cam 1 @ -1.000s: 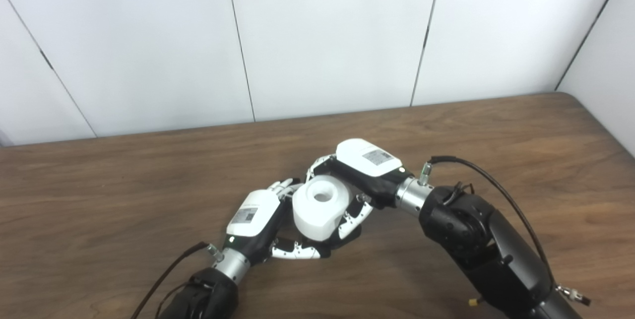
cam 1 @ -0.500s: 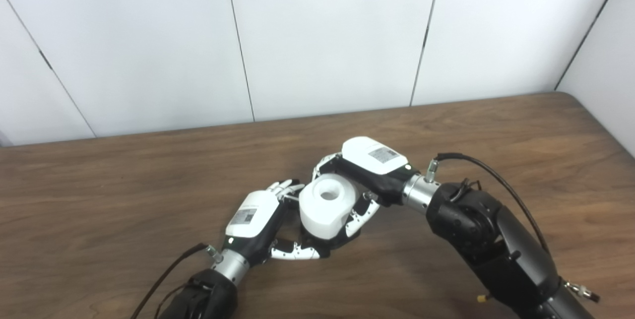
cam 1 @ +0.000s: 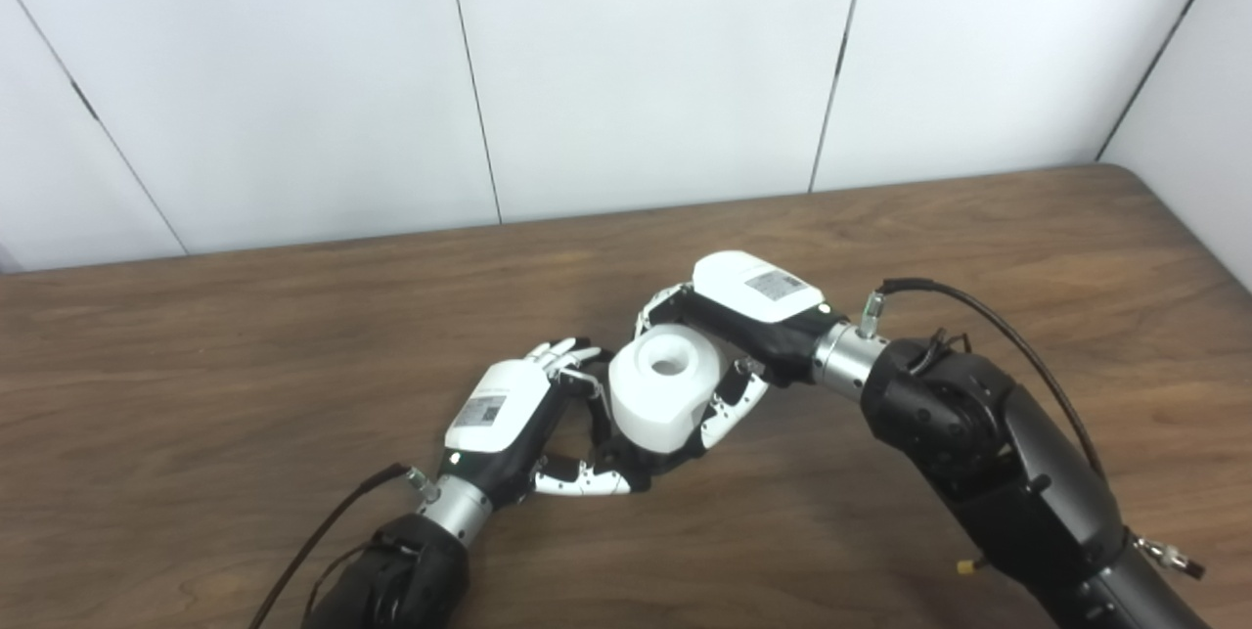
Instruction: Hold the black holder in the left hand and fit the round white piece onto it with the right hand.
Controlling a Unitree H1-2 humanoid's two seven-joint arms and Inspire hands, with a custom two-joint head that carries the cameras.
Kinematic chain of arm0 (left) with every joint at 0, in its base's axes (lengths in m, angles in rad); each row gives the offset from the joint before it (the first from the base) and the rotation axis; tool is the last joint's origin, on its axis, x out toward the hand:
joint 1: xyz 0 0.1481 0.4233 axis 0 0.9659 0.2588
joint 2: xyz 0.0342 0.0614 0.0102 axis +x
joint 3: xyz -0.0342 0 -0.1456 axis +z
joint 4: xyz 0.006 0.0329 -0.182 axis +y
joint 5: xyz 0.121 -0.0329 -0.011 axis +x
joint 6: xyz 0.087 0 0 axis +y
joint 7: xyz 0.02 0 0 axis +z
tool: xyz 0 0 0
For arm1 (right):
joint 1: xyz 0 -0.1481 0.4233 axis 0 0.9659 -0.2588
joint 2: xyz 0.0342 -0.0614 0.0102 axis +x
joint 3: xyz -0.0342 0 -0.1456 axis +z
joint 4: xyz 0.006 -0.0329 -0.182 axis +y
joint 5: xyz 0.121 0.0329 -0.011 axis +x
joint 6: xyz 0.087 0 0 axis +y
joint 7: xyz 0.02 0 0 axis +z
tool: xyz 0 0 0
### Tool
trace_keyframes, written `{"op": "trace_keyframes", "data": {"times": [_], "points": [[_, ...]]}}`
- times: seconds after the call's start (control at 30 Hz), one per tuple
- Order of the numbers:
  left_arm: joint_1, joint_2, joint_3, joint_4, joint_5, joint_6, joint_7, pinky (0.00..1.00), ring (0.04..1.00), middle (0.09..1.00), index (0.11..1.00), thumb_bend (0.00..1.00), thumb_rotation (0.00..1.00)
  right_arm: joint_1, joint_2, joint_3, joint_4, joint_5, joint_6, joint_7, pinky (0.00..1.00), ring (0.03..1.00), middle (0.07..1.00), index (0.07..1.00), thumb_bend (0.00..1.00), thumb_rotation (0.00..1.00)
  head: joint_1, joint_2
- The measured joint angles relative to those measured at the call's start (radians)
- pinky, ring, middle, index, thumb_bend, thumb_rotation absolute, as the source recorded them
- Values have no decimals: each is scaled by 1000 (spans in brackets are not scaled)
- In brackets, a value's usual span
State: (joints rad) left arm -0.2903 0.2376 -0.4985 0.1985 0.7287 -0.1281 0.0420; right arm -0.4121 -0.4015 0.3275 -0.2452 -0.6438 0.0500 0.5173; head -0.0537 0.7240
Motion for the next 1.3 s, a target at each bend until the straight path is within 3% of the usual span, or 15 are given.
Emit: {"op": "trace_keyframes", "data": {"times": [0.47, 0.7, 0.93, 1.3], "points": [[1, 0, -1, -2, 1, 2, 0, 927, 933, 856, 486, 523, 53, -3, -5, 4, -1, 2, -7, 8, 668, 683, 682, 483, 520, 130, 6, 8], [1, 0, -2, -9, 1, 14, -6, 927, 937, 856, 485, 523, 53, -14, -5, 20, 6, -7, -28, 5, 597, 662, 682, 483, 522, 130, 20, 8], [3, 0, -3, -17, 1, 25, -10, 926, 932, 856, 486, 523, 54, -38, -6, 37, 41, -16, -63, -15, 664, 672, 678, 483, 521, 130, 28, 8], [9, 7, -6, -33, 1, 37, -14, 924, 927, 854, 486, 523, 54, -57, -5, 45, 70, -26, -85, -32, 658, 672, 675, 484, 520, 132, 23, 9]]}}
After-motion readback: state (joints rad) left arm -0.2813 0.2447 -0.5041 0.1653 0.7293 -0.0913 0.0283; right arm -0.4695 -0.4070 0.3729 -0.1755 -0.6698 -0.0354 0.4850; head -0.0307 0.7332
